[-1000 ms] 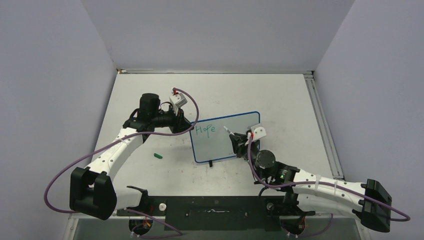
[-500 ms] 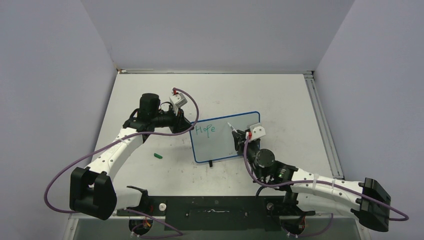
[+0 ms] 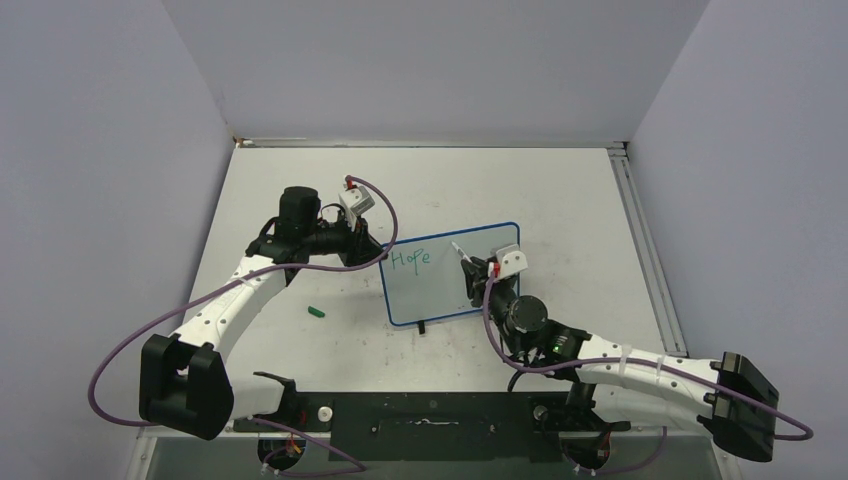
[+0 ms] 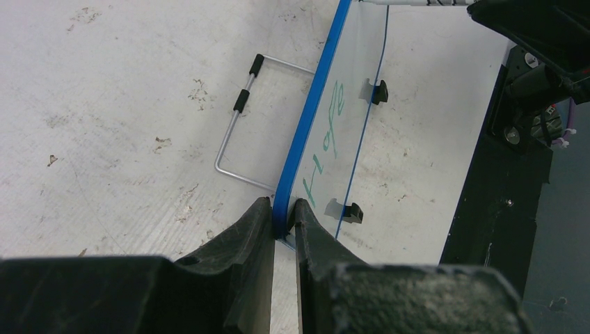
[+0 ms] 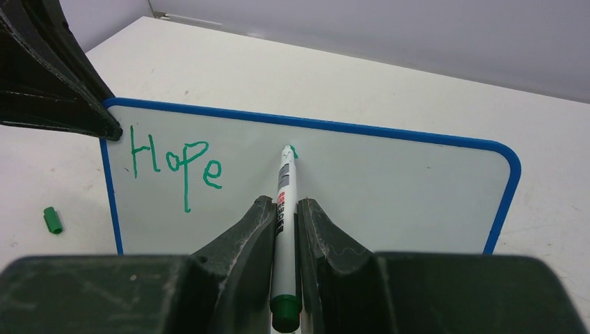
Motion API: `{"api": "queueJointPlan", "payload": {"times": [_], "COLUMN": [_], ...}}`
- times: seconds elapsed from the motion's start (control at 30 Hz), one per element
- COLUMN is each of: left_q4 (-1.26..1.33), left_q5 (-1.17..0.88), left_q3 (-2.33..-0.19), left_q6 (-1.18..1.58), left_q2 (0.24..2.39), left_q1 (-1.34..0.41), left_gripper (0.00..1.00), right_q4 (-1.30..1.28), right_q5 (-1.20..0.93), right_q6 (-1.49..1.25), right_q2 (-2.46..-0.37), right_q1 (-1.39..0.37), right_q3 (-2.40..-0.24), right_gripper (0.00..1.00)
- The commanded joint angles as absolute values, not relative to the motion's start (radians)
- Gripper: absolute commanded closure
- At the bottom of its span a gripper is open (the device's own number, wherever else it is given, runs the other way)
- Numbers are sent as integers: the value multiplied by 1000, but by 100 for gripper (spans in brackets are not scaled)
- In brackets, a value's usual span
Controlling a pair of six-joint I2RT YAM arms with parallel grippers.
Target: Write a sentence on the whiteboard
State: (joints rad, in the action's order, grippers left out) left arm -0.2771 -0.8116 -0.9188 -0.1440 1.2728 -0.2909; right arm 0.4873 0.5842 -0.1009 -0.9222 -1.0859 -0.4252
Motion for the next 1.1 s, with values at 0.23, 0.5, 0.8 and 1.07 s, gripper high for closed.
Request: {"api": "queueJointPlan", "payload": {"times": [0.23, 0.5, 0.8, 1.07], "left_q4": [-328, -328, -328, -328], "left_q5": [-780, -780, -780, -779], "left_q3": [-918, -919, -919, -918], "left_q6": [-187, -187, -187, -187], "left_q2": [1274, 1273, 1277, 1277], "left_q1": [-291, -291, -291, -291], "left_gripper": [100, 100, 100, 100], "right_q4": [445, 366, 334, 426], "right_q5": [551, 564, 557, 542], "right_q6": [-207, -284, -338, -309], "right_q2": [-916, -907, -910, -935], "right_q1": [-1078, -1093, -1119, -1130], "right_q3": [-417, -387, -364, -385], "right_gripper": [95, 95, 95, 95]}}
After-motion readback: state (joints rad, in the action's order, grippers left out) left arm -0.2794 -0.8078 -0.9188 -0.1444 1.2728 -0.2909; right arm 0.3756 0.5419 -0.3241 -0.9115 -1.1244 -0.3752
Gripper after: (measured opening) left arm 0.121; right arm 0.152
